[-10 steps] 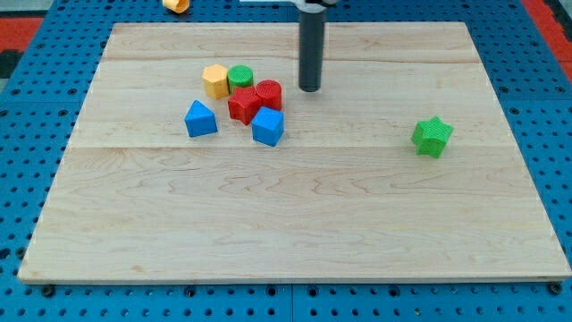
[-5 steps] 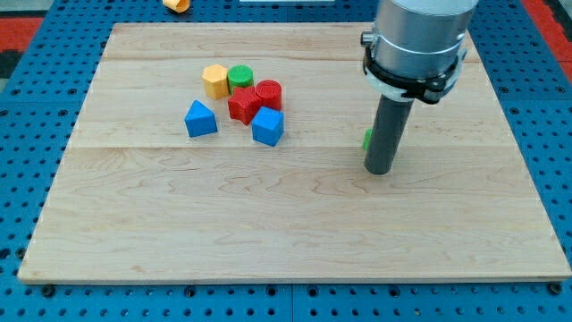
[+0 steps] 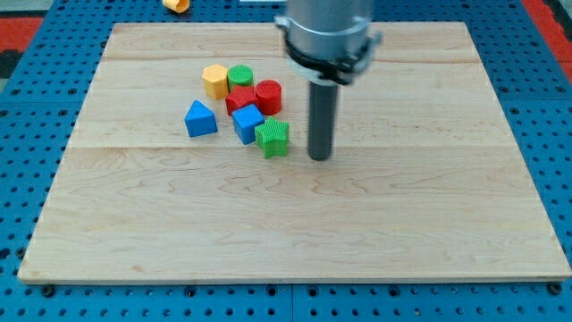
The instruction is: Slide the green star towards the group of blocks
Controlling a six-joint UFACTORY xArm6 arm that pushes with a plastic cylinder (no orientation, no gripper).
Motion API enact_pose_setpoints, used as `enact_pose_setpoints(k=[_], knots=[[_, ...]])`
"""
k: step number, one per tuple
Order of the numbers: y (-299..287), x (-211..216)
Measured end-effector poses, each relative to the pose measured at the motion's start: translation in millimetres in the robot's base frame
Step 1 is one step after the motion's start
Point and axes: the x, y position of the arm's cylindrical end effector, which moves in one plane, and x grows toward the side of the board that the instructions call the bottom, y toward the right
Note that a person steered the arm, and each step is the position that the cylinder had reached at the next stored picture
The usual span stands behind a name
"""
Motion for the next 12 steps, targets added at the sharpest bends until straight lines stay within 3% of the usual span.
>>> enact_pose_setpoints(k=[2, 3, 6, 8, 9, 10, 12], knots=[[-91, 0], [-111, -8], [-40, -21], [-67, -37], [-52, -35], [2, -23], [-12, -58]])
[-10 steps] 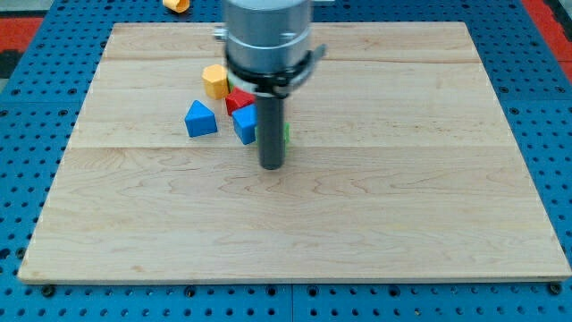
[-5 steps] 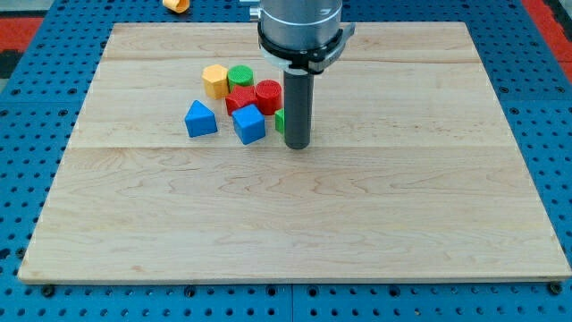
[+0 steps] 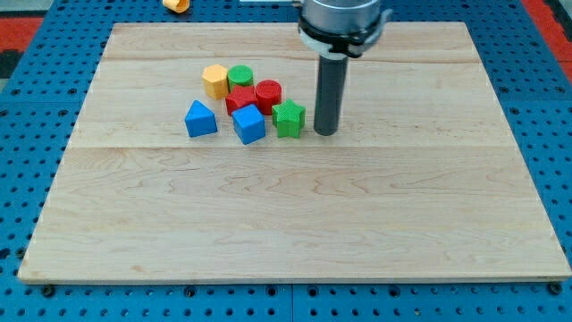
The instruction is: Slide the green star towards the group of blocks
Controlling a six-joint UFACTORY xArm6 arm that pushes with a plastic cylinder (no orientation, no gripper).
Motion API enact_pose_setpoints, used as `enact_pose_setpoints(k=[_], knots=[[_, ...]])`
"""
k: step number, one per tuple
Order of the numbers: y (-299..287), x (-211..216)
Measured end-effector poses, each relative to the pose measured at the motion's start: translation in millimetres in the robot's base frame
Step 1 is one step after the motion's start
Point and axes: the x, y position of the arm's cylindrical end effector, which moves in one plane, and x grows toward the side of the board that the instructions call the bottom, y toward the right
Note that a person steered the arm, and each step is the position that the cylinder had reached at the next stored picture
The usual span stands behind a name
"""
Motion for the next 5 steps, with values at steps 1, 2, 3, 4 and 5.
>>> enact_pose_setpoints(k=[1, 2, 3, 4, 5], knots=[[-10, -1], [-34, -5], [-63, -12], [-53, -18], [27, -14]])
